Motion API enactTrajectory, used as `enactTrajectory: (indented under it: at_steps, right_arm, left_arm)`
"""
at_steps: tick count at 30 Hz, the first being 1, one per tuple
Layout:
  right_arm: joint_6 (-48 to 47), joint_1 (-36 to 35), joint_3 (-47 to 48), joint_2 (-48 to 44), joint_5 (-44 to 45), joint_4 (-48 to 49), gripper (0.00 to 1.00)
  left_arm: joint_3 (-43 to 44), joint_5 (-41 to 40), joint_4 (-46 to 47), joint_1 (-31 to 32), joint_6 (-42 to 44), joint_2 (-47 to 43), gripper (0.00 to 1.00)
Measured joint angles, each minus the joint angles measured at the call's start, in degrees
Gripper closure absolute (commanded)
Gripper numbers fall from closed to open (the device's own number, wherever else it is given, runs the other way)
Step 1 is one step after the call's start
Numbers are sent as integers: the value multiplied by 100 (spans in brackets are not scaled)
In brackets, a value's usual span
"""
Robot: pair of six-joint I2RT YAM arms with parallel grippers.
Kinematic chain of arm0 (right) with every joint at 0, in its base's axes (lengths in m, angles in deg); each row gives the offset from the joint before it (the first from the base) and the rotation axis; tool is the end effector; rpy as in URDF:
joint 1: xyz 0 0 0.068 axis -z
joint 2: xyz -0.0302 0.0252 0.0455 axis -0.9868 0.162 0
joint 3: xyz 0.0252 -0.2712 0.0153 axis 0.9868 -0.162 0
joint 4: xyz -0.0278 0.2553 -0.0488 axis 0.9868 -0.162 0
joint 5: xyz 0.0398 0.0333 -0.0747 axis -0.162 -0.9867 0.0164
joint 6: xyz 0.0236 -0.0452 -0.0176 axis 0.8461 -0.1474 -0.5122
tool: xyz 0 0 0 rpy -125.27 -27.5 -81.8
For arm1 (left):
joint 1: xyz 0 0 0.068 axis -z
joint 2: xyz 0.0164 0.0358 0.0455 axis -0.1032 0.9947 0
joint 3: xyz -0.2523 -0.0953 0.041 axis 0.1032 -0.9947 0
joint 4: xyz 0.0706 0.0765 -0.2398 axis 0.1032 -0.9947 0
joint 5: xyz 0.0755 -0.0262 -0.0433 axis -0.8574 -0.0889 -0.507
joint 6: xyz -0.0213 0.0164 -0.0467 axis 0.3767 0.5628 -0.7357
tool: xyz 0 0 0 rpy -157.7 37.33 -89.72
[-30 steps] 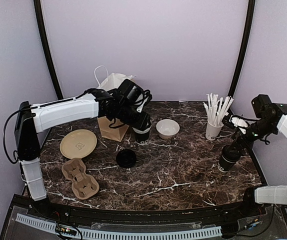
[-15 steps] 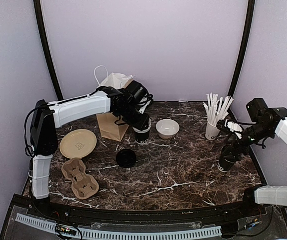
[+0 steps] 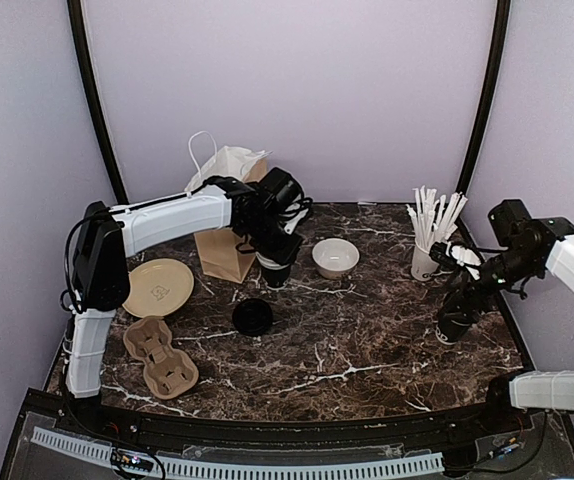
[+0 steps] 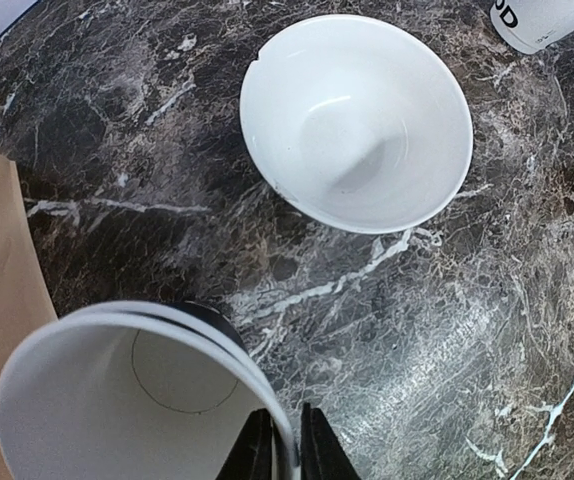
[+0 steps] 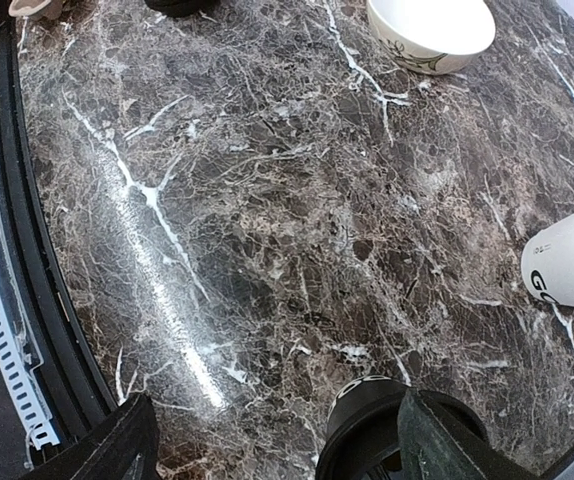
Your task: Pack the takeout coffee
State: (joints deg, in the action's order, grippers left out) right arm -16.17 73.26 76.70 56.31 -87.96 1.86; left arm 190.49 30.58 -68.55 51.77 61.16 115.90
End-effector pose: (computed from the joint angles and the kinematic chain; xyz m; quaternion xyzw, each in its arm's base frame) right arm 0.1701 0.0394 0.2837 -0.4804 0.8231 0.1678 0.2521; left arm 0.3403 -0.3496 0.2537 0.3151 0.8959 -0.1329 0.2837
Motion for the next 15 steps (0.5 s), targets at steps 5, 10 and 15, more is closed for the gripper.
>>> enactTrajectory:
  at_steps: [5, 10, 15]
  right_arm:
    - [33, -70, -28, 72, -66, 72, 18]
    - [118, -201, -28, 221, -103, 175, 19]
    - [201, -337, -35, 275, -103, 282, 19]
  left_arm:
    - [162, 105, -129, 0, -2, 4, 88]
    - [251, 162, -225, 0, -20, 4, 98]
    - [262, 177, -249, -4, -52, 4, 100]
